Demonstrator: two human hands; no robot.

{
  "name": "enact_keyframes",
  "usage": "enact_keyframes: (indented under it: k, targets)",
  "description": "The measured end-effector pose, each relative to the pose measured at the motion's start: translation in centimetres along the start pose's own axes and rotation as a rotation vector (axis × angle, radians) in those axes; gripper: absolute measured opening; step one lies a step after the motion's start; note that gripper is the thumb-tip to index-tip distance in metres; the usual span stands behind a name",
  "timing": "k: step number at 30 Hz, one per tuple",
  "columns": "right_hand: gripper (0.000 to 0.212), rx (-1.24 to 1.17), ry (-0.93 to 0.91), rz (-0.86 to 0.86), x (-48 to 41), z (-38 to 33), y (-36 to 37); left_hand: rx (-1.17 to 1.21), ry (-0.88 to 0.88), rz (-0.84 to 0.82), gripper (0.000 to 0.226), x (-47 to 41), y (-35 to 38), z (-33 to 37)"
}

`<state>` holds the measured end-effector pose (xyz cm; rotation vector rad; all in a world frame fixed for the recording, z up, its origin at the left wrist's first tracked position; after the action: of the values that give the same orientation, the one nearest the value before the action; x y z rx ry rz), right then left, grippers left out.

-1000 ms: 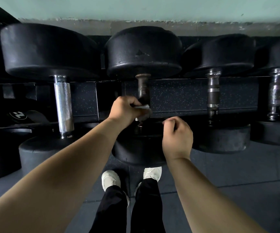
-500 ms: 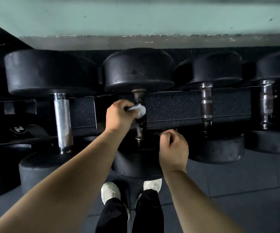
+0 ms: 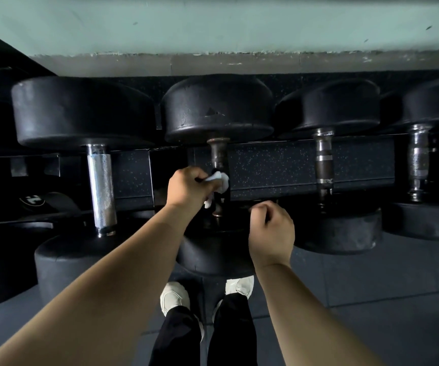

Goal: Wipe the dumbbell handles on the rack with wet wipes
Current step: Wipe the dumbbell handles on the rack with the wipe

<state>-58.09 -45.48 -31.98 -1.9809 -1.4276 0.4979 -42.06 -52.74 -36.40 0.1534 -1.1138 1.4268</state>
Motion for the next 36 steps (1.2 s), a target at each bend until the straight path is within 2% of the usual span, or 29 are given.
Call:
enact_keyframes:
  k: [5,8,10,13,18,22,25,27,29,31,33,36]
  targets:
    - [0.063,-0.005,-0.013,0.016,0.1,-0.3,-0.2,0.049,-0.007,0.04,0.026,0.1,-0.1,-0.4]
    - [0.067,-0.011,0.002,0.001,0.0,0.0,-0.1,-0.188,0.006,-0.129,0.02,1.0,1.6,-0.8]
    - [0.068,-0.019,-0.002,0.003,0.0,-0.2,-0.1,-0.259,0.018,-0.166,0.022,1.6,1.7,-0.9]
    - [0.067,-0.03,0.003,0.01,0.0,-0.3,-0.3,-0.132,0.048,-0.118,0.016,2.3,0.4,-0.6]
    - [0.069,-0.038,0.01,-0.011,0.0,-1.3,-0.9,0.103,0.076,0.093,0.013,6.3,-5.1,-1.6]
    - [0.036,-0.017,0.037,-0.199,-0.1,-2.0,-0.4,0.117,0.074,0.148,0.013,11.0,-9.4,-3.3]
    - [0.034,-0.035,-0.098,-0.311,0.2,-5.5,-0.4,0.216,0.011,0.149,0.009,13.4,-11.6,-4.6]
    - [0.033,-0.168,-0.162,-0.527,1.6,-9.2,0.9,0.318,-0.008,0.144,0.021,14.5,-12.6,-4.8]
    - [0.037,-0.282,-0.198,-0.828,3.9,-12.8,3.0,0.445,-0.034,0.16,0.033,15.2,-13.7,-5.2]
    - [0.04,-0.323,-0.208,-1.017,5.6,-15.0,4.4,0.5,-0.052,0.19,0.036,15.4,-14.5,-5.6]
    - [0.036,-0.356,-0.175,-1.082,6.7,-16.5,5.7,0.512,-0.047,0.212,0.036,15.3,-15.6,-6.3]
    - [0.016,-0.353,-0.119,-1.075,7.6,-17.4,8.1,0.492,-0.024,0.238,0.035,14.1,-16.9,-7.7]
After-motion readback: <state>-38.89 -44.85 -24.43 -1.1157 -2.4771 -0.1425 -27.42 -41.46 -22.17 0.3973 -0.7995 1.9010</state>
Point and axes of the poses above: each hand's wrist, its own x-axis away from the middle knuckle, its own y-axis out of the palm, z = x × y, the point moved 8 cm from there along -x, towards the middle knuckle, and after that the axes turned 13 degrees about -y, right-handed, at the moved point
